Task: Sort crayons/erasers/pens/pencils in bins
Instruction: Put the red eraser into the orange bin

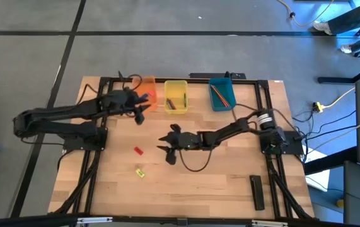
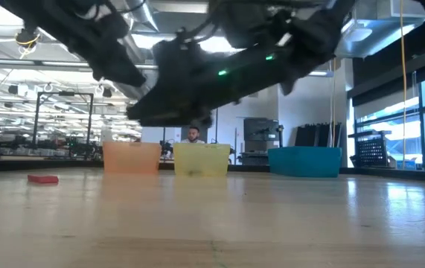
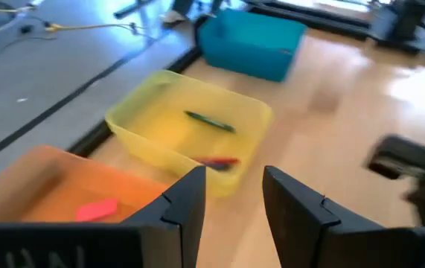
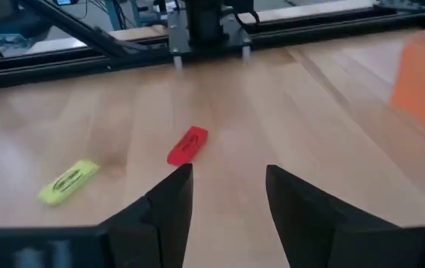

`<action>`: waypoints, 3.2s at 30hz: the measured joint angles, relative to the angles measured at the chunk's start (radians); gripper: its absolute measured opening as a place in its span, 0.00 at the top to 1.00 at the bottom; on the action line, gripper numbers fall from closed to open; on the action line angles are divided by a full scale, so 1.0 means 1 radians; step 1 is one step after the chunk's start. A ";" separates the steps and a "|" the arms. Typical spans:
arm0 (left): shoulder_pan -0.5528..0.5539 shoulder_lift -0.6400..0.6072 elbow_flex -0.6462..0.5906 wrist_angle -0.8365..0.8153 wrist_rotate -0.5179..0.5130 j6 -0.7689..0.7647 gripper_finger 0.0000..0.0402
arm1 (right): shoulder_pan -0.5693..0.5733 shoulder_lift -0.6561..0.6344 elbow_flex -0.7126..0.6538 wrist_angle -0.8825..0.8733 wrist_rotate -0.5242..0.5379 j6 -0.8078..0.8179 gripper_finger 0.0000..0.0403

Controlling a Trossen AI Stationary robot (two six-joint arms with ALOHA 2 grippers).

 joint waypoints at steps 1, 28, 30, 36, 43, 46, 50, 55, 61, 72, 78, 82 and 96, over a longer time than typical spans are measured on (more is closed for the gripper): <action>-0.022 -0.016 0.000 -0.021 -0.002 0.000 0.69 | 0.000 0.033 0.042 0.001 -0.001 -0.020 0.57; -0.343 -0.075 -0.001 -0.270 -0.345 -0.184 0.69 | -0.001 0.551 0.873 -0.555 -0.043 -0.055 0.46; -0.343 -0.075 -0.001 -0.270 -0.345 -0.185 0.69 | 0.000 0.550 0.871 -0.584 -0.024 -0.048 0.49; -0.343 -0.075 -0.001 -0.270 -0.345 -0.192 0.69 | -0.003 0.550 0.875 -0.609 -0.037 -0.094 0.65; -0.343 -0.075 -0.001 -0.270 -0.344 -0.192 0.69 | -0.005 0.550 0.874 -0.603 -0.117 -0.156 0.90; -0.343 -0.075 -0.001 -0.270 -0.343 -0.193 0.69 | -0.006 0.539 0.873 -0.616 -0.138 -0.157 0.94; -0.343 -0.075 -0.001 -0.270 -0.339 -0.193 0.69 | -0.003 0.495 0.866 -0.712 -0.069 -0.218 0.93; -0.344 -0.075 -0.001 -0.274 -0.337 -0.186 0.69 | -0.003 0.441 0.862 -0.834 0.063 -0.294 0.92; -0.345 -0.078 -0.001 -0.297 -0.337 -0.183 0.69 | 0.000 0.360 0.767 -0.869 0.137 -0.295 0.94; -0.368 -0.052 -0.053 -0.211 -0.229 -0.080 0.69 | -0.002 0.098 0.214 -0.350 0.127 -0.231 0.93; -0.368 -0.028 -0.132 0.032 -0.081 0.050 0.69 | -0.002 -0.017 0.059 -0.185 0.107 -0.251 0.92; -0.368 0.003 -0.169 0.195 0.029 0.122 0.69 | -0.002 -0.060 0.021 -0.145 0.104 -0.254 0.93; -0.367 0.105 -0.184 0.272 0.089 0.181 0.69 | -0.003 -0.090 0.016 -0.148 0.118 -0.232 0.92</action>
